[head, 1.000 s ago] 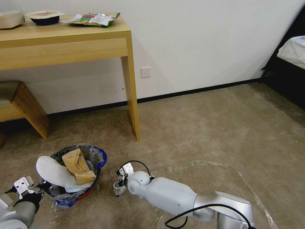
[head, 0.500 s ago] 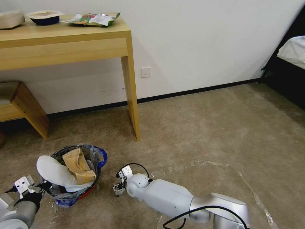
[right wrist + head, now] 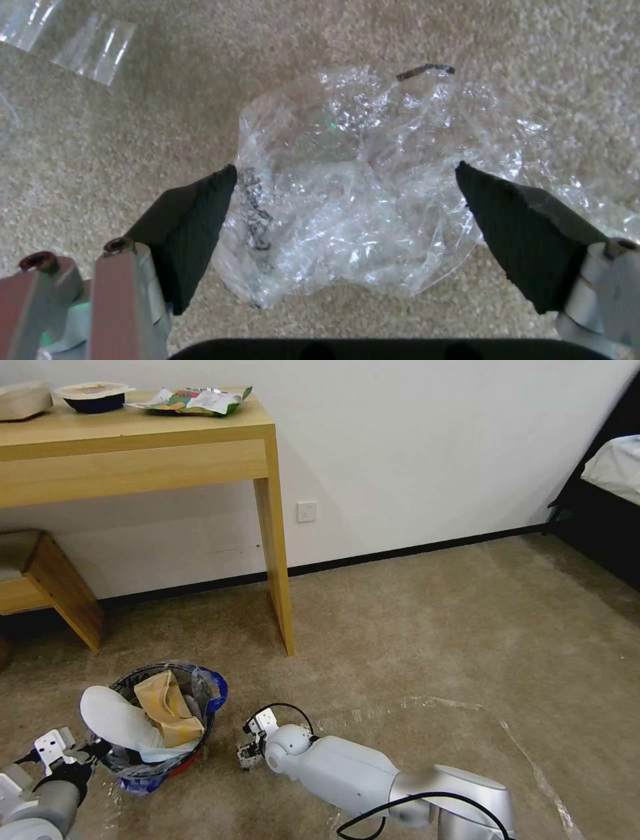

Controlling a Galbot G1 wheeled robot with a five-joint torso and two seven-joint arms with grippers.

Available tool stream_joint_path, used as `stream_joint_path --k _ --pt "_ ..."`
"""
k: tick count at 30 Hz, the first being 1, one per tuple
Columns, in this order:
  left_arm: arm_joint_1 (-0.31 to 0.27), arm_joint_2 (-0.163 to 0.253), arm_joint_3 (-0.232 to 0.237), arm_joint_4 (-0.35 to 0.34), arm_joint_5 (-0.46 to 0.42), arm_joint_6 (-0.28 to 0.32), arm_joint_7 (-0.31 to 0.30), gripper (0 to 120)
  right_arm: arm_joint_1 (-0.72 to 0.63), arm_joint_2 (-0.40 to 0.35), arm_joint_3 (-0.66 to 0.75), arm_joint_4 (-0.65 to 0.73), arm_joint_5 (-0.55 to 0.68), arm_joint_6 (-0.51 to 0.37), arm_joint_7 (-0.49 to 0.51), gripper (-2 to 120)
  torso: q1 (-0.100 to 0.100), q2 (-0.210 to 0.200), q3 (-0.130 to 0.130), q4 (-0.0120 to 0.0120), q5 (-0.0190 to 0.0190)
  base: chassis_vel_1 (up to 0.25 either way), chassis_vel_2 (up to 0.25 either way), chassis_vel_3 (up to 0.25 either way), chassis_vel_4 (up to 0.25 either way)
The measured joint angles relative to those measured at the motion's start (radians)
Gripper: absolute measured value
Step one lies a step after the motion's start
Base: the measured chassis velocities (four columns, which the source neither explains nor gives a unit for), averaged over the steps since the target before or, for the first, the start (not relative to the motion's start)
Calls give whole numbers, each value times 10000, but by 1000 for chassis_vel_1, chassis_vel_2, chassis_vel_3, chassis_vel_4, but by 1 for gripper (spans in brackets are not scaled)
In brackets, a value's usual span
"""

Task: Pick up the trash bin and place the garbage on the floor into it.

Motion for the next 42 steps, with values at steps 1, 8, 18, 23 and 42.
stream_joint_path --k 1,8,18,23,42 --pt "0 0 0 0 0 0 0 1 0 0 0 0 0 0 0 85 0 0 0 0 0 0 0 0 0" --pt "-20 4 -3 13 0 -17 2 1 -2 0 -27 80 -3 14 -6 65 0 0 0 -1 0 0 0 0 0" --pt "-26 -8 1 9 -4 -17 3 1 -4 31 -44 -110 -107 59 -90 32 0 -1 0 0 0 0 0 0 0" --pt "-14 -23 16 5 3 -22 2 1 -40 31 -36 -414 -288 163 -242 22 0 -1 0 0 0 0 0 0 0" --pt "-36 -83 120 6 120 -33 4 1 -75 23 70 -542 -481 295 -486 0 0 0 0 -1 0 0 0 0 0"
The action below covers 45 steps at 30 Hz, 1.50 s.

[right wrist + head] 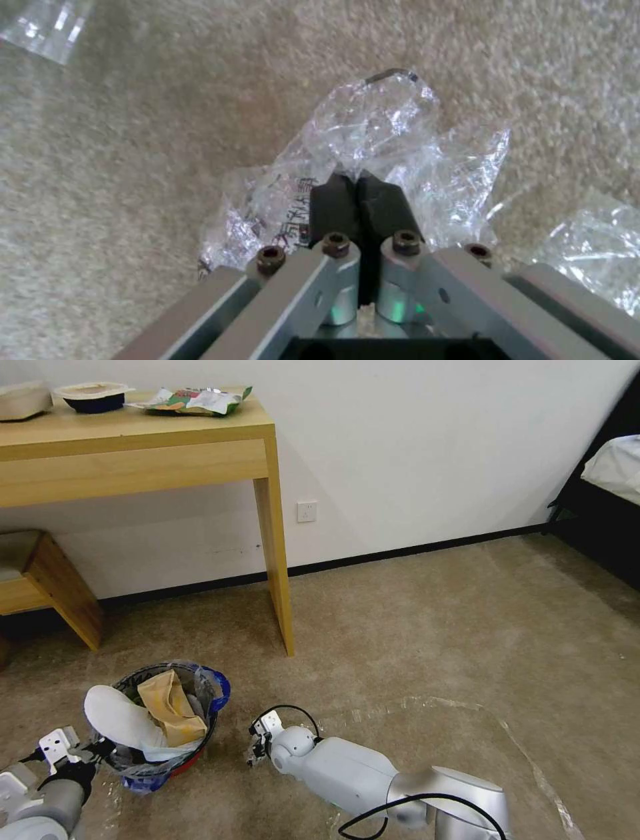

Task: Pick up the trash bin and place the garbage on the floor into it.

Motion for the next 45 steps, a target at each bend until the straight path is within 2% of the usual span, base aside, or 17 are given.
stream_joint_path --k 10,17,19,21,24,30,36,45 --pt "-1 -1 3 63 21 -5 5 1 -43 -178 -42 613 157 34 64 0 0 0 0 0 1 0 0 0 0" --pt "1 37 13 74 16 -6 7 1 -58 -682 -68 1464 482 46 394 0 0 0 0 0 2 0 0 0 0" --pt "10 102 -2 106 -35 17 8 1 -13 -1229 42 2515 856 -108 955 0 0 0 0 0 1 0 0 0 0" --pt "12 124 -6 120 -44 21 8 1 20 -1386 109 2825 912 -149 1125 0 0 0 0 0 1 0 0 0 0" --pt "8 174 -7 146 -70 47 2 1 109 -1954 371 4114 1086 -333 1596 0 0 0 0 0 1 0 0 0 0" --pt "-41 242 35 160 -96 96 -30 1 216 -2501 920 5610 1183 -482 2033 0 0 0 0 0 2 0 0 0 0" --pt "-61 292 67 160 -127 128 -47 1 251 -2854 1324 6404 1221 -490 2184 0 0 0 0 0 1 0 0 0 0" --pt "-126 372 160 157 -336 261 -181 1 365 -3675 2458 8608 1279 -588 2337 0 0 0 0 0 1 0 0 0 0"
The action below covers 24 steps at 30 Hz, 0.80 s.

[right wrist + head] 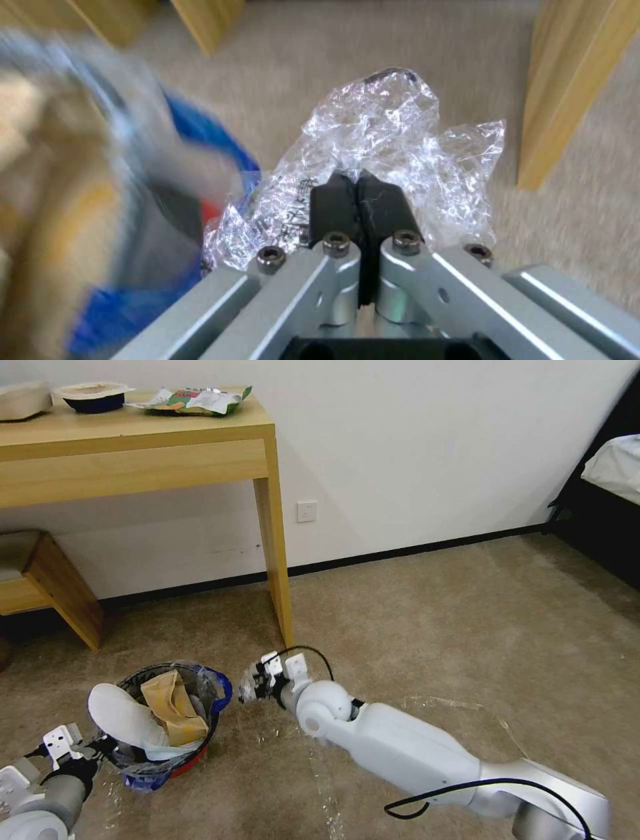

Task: Pick up the trash bin and place the garbage on the floor into it.

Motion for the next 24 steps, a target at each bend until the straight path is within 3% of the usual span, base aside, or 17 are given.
stream_joint_path --k 24 --pt "-66 67 38 42 -44 73 -10 1 1191 -178 786 2754 875 -218 1 0 0 0 0 0 -2 0 0 0 0"
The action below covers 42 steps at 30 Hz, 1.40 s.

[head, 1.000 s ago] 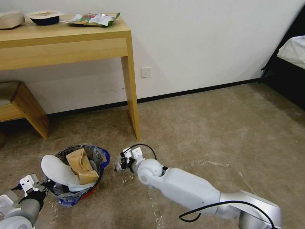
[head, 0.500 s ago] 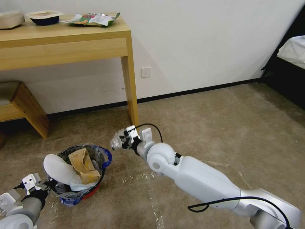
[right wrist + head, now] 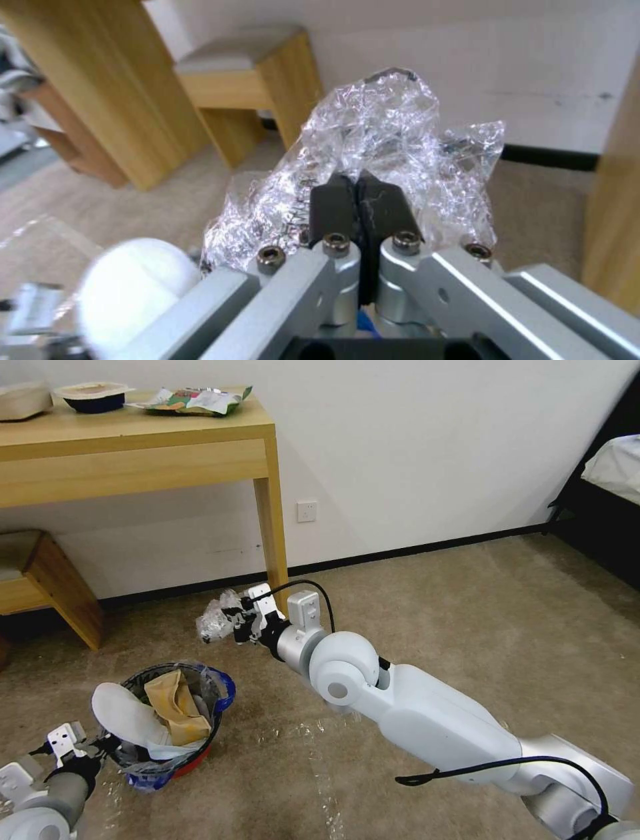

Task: Pick up the trash bin and place the garbage on the floor into it.

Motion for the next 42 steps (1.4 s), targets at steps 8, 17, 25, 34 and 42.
stream_joint_path --k 8,17,25,34,42 --pt "-58 -14 17 4 -6 20 -18 1 283 106 -309 630 768 -86 122 0 0 0 0 0 0 0 0 0 0" --pt "-75 -31 28 5 -5 35 -28 1 644 303 -1405 469 1324 -417 449 0 0 0 0 0 0 0 0 0 0" --pt "-52 -41 24 -19 -2 35 -28 1 740 479 -2428 -211 1466 -701 701 0 0 -1 -1 0 0 0 0 0 0" --pt "-68 -51 45 -31 -3 35 -16 1 680 692 -2940 -637 1341 -766 806 0 0 0 -1 0 0 0 0 0 0" --pt "-90 -70 74 -32 -8 32 -13 1 665 860 -3181 -961 1194 -764 807 0 0 0 0 0 -1 0 0 0 0"
